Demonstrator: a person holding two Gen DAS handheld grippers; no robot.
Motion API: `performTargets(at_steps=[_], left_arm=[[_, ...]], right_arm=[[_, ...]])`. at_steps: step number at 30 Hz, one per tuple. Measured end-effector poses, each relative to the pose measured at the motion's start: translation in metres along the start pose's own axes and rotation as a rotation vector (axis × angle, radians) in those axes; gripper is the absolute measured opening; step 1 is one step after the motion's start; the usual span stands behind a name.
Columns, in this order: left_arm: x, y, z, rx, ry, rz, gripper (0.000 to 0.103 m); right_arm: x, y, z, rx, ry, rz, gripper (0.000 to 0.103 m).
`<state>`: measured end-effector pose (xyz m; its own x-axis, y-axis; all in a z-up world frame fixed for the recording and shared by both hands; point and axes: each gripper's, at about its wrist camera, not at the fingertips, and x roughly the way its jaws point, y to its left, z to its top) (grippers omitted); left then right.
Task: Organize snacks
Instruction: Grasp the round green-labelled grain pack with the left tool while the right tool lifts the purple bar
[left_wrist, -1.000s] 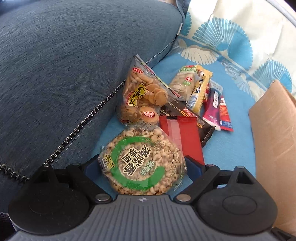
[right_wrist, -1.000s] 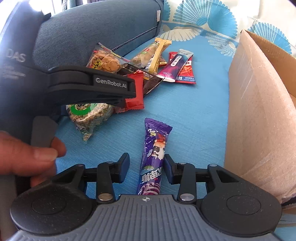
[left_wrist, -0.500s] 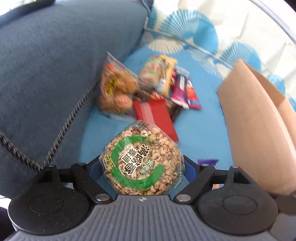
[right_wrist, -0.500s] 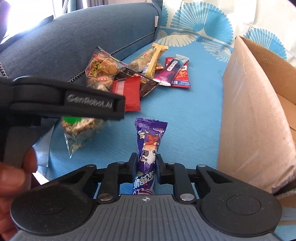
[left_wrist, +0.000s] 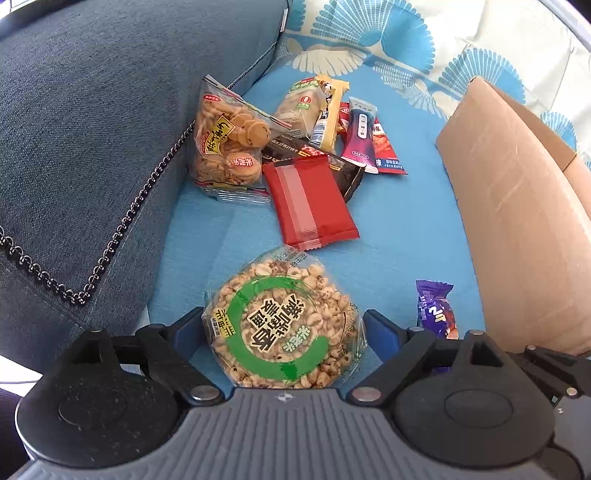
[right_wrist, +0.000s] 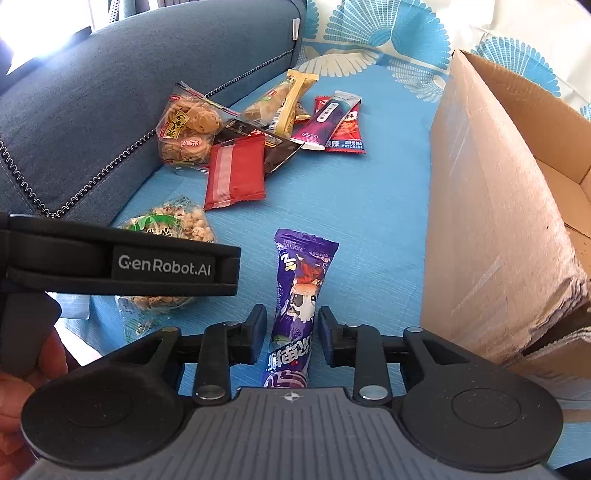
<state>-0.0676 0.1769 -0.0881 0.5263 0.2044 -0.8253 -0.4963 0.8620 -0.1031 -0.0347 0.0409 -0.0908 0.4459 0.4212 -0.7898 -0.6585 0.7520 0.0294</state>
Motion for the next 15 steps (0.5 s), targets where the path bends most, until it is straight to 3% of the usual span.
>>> performTargets(at_steps=[5, 8, 15], left_arm=[[0.001, -0.002, 0.001, 0.014, -0.006, 0.011, 0.09], [0.0, -0.003, 0.0, 0.022, -0.021, 0.008, 0.088], [-0.02, 0.0, -0.004, 0.014, -0.089, -0.036, 0.087]], right_arm=[[0.001, 0.001, 0.001, 0.0, -0.005, -0.016, 0.031], [0.0, 0.002, 0.0, -0.003, -0.015, -0.025, 0.021], [-0.02, 0.004, -0.001, -0.013, -0.106, -0.054, 0.016]])
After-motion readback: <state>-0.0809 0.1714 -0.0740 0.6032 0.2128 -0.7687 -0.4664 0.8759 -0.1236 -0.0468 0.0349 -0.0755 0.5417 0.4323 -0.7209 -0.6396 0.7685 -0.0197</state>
